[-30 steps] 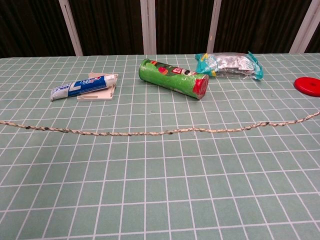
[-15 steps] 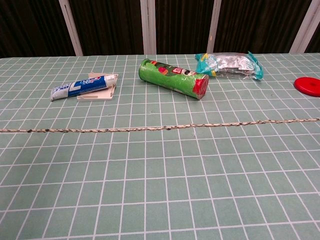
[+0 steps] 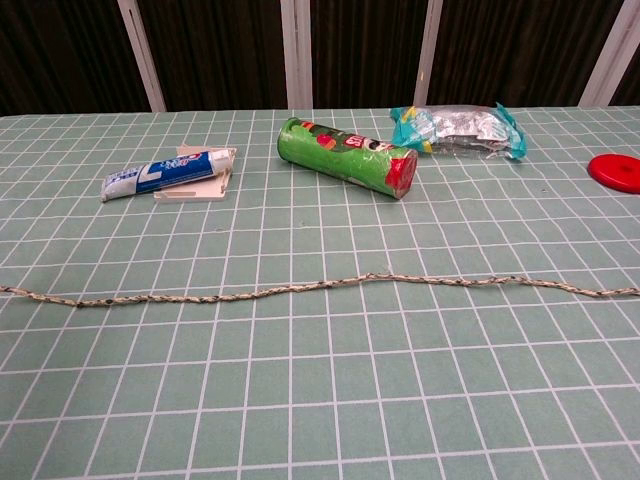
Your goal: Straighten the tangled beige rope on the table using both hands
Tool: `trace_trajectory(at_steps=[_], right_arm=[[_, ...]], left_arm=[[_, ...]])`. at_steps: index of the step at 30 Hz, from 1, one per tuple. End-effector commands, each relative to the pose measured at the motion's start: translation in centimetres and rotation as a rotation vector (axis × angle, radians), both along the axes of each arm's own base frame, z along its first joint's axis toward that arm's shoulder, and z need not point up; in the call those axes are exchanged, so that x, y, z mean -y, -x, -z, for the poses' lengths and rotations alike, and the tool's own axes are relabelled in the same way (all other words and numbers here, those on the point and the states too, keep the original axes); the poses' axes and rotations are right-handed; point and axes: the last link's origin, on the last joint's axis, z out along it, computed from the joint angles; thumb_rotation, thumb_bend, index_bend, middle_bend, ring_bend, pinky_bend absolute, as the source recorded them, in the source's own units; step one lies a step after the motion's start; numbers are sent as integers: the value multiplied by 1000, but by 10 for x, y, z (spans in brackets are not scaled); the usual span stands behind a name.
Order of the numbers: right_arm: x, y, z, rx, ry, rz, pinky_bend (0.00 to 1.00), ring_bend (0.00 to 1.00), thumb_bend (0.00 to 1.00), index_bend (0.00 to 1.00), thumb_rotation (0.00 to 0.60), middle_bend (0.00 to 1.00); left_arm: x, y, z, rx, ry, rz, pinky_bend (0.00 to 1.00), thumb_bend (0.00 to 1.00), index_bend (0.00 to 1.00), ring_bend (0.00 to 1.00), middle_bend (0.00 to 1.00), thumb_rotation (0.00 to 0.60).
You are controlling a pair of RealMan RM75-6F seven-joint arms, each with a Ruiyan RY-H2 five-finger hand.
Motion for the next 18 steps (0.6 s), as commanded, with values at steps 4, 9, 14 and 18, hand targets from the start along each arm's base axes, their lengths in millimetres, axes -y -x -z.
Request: trace_trajectory(at_steps=[4,9,14,18], right_arm=[[-3,-5,-5,-9,-4,2,0,0,437,0,600,0],[-13,-18,-17,37,10,-30,0,0,436,0,600,0],[-37,-34,-38,11,23,-170,0,0,437,0,600,0],[-59,-34,-54,-43,30,-277,0,0,437,0,600,0]], left_arm=[[2,1,-10,-57,-14,-4,0,103,259,0,0,600],[14,-5,-31,-22,-37,-24,0,70,205,0,0,600],[34,-13,-62,102,-117,48,0,69,132,0,0,600],[57,-7,-78,138,-138,83,0,70,118,0,0,600]])
